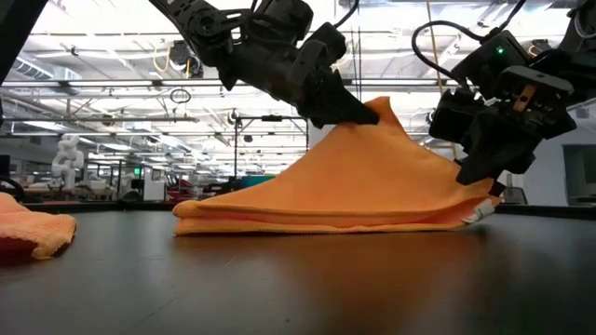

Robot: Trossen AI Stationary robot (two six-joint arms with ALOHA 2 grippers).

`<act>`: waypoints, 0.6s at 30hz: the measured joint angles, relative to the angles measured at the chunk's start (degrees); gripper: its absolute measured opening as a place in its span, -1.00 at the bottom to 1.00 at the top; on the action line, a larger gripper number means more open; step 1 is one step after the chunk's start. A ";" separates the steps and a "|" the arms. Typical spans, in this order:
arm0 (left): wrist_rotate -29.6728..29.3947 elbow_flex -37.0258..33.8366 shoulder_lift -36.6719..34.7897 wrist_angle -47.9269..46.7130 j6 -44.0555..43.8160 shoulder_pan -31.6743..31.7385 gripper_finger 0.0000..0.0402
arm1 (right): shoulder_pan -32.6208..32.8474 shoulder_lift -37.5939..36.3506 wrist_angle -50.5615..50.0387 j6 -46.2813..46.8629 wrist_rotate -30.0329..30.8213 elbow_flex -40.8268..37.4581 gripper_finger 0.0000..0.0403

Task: Fold microfiber towels
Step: Fold the right orange microfiber towel

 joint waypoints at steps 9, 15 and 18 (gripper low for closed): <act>-0.02 0.00 -0.97 -0.36 -0.07 0.09 -0.96 | 0.55 -0.02 -0.38 -0.10 0.22 0.00 -0.47; -1.61 -0.07 -4.06 -3.55 0.24 0.13 -0.98 | 0.55 -0.02 -0.66 -1.34 0.42 0.00 -0.83; -3.10 0.06 -4.96 -3.74 0.50 0.13 -0.95 | 0.56 -0.28 -0.29 -1.99 1.87 0.00 -0.97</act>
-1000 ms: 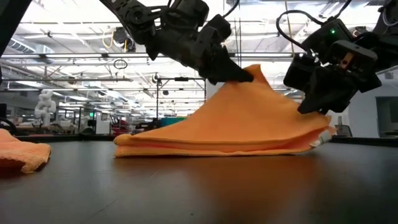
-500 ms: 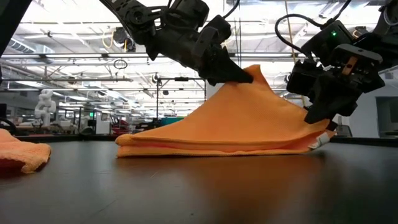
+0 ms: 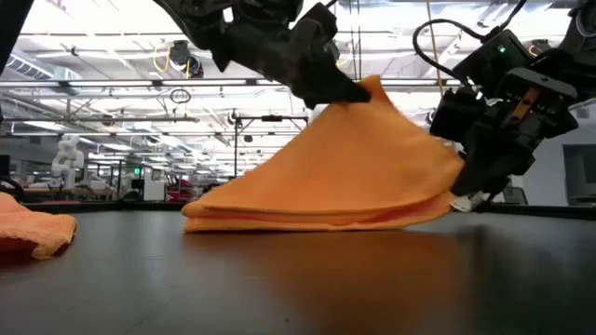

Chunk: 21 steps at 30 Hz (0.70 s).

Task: Fold microfiber towels
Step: Fold the right orange microfiber towel

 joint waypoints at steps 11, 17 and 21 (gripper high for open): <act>-4.32 -0.08 -2.25 -4.13 0.13 -0.85 -0.95 | -0.03 -7.71 1.30 -1.66 1.35 0.02 -0.98; -4.46 -0.08 -2.25 -4.84 0.06 -0.81 -0.96 | 0.02 -8.56 -2.50 -1.05 -0.40 -0.02 -0.91; -4.41 -0.08 -2.25 -4.47 0.04 -0.83 -0.93 | 0.41 -8.56 -4.52 -1.67 -0.40 -0.02 -0.69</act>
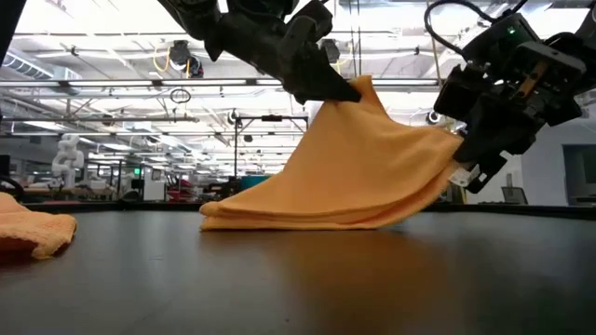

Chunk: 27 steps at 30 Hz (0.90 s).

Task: Fold microfiber towels
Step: Fold the right orange microfiber towel

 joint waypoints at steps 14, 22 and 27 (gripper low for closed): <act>0.12 0.00 0.02 -0.49 0.47 0.00 -0.97 | -0.54 -0.02 6.55 4.48 1.46 0.00 -0.13; 0.15 0.00 0.02 -0.53 0.54 0.00 -0.93 | -0.58 -0.02 5.90 6.42 3.58 0.00 -0.63; 0.17 0.00 0.05 -0.62 0.50 0.00 -0.96 | -0.58 -0.03 5.79 6.03 4.79 0.00 -0.92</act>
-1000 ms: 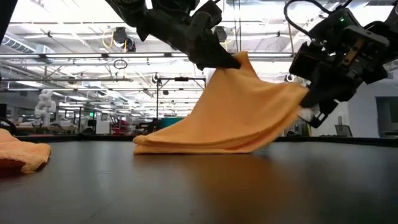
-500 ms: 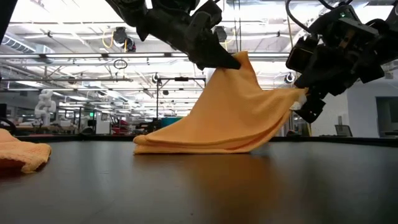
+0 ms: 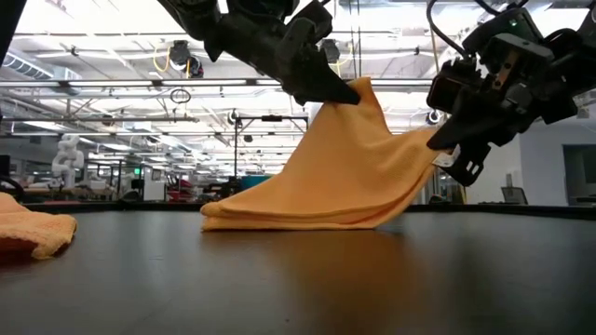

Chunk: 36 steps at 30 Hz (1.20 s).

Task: Fold microfiber towels
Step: Fold the right orange microfiber towel

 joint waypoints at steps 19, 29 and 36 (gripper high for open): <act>-12.51 0.02 -15.02 -7.68 -4.60 -6.57 -0.98 | -1.55 -19.00 -6.98 -5.20 -0.20 5.41 -1.00; -31.79 -0.65 -18.78 -10.57 -7.98 -15.75 -0.97 | -1.36 -17.12 -34.79 -17.40 8.72 23.70 -1.00; -41.88 -6.19 -20.95 -7.77 -14.83 -21.72 -0.97 | -1.15 -16.02 -46.14 -15.00 5.92 28.25 -1.00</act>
